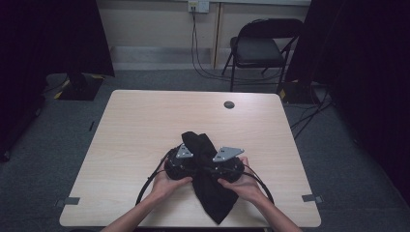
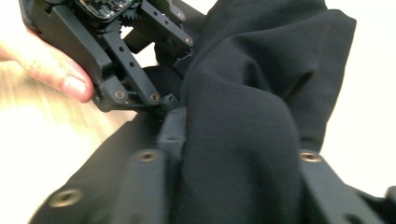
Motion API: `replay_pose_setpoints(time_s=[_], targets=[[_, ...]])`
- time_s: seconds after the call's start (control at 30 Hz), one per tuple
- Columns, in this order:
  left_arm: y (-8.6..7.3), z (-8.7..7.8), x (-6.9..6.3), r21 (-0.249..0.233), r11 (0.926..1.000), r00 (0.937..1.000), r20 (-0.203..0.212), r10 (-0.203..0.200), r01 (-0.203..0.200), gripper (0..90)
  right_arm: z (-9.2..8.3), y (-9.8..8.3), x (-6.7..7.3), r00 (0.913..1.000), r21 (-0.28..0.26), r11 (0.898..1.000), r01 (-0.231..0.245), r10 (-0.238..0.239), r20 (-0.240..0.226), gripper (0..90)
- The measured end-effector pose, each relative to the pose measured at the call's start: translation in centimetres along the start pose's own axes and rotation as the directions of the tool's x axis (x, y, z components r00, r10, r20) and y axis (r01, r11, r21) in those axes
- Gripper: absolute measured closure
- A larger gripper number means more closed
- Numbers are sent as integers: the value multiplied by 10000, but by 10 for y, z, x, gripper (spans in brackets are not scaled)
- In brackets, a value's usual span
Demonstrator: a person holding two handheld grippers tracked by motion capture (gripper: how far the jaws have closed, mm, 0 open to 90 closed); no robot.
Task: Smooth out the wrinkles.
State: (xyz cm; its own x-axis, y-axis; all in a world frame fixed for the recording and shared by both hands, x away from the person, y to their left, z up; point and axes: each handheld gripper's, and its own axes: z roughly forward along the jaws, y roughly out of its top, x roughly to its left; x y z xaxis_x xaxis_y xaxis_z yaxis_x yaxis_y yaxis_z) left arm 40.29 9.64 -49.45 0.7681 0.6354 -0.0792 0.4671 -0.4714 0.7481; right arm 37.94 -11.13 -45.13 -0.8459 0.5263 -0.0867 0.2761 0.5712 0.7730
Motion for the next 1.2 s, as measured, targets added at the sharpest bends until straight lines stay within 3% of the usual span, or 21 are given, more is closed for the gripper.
replay_pose_setpoints(time_s=[0.1,0.2,0.37,0.43,0.47,0.63,0.7,0.73,0.77,0.8,0.83,0.87,0.9,0.93,1.0,1.03,1.07,1.1,1.13,1.17,1.2], targets=[[-1,-2,4,16,9998,9997,137,-178,178,495,0,-4,5,10000,42,10000,-70,70,29,479],[-1,-3,5,60,9999,9997,191,-145,144,504,-7,-7,16,9986,-235,9996,140,-128,513,372],[-1,-2,1,-4,9999,9998,-129,-135,135,512,-27,0,23,9993,-842,9963,-188,215,319,407],[-2,-2,2,-8,9999,9999,-81,-136,136,512,-33,-2,27,9981,-997,9938,-492,452,-421,450],[-2,-4,3,69,9998,9998,-8,-205,205,517,-29,-7,31,9972,-484,9980,-418,386,-643,474],[-1,-22,9,361,9993,9999,10,-115,115,531,-11,-23,34,9963,-16,9995,-300,298,-805,523],[1,-48,17,42,9998,9998,-54,-200,201,531,-3,-26,34,9962,204,9996,-171,187,-846,529],[2,-57,19,-149,9999,9999,-164,-41,39,534,-1,-27,33,9960,259,9994,-251,272,-852,530],[2,-57,19,-149,9999,9999,-164,-41,39,537,0,-27,33,9955,312,9992,-251,278,-904,528],[5,-73,20,-756,9965,9977,-610,302,-347,556,0,-27,36,9957,336,9994,-122,152,-909,519],[5,-73,20,-756,9965,9977,-610,302,-347,568,0,-27,39,9962,370,9993,59,-27,-870,507],[12,-81,21,-1283,9917,9991,-428,-63,8,568,0,-27,42,9957,315,9994,123,-93,-924,498],[17,-82,19,-1608,9870,9987,-500,-9,-72,571,-1,-27,44,9953,259,9995,162,-137,-954,497],[22,-81,17,-1688,9854,9991,-390,172,-236,574,-1,-26,45,9958,295,9992,253,-226,-886,496],[30,-72,12,-1970,9789,9985,-132,522,-538,572,-5,-25,44,9949,126,9999,-51,64,-1007,485],[30,-72,12,-1970,9789,9985,-132,522,-538,569,-5,-25,44,9949,126,9999,-51,64,-1007,485],[32,-54,7,-1539,9853,9973,-193,713,-734,564,-10,-25,45,9935,79,9998,-157,165,-1122,485],[32,-54,7,-1539,9853,9973,-193,713,-734,551,-13,-25,45,9928,23,9998,-219,220,-1180,484],[29,-33,6,-549,9935,9947,-309,979,-995,547,-16,-27,46,9896,-48,9993,-370,360,-1396,477],[26,-25,6,-265,9937,9920,-669,1069,-1089,551,-20,-28,47,9888,-10,9991,-426,421,-1429,478],[22,-19,8,-306,9965,9952,-611,762,-782,553,-25,-29,48,9889,16,9987,-511,508,-1393,492]])
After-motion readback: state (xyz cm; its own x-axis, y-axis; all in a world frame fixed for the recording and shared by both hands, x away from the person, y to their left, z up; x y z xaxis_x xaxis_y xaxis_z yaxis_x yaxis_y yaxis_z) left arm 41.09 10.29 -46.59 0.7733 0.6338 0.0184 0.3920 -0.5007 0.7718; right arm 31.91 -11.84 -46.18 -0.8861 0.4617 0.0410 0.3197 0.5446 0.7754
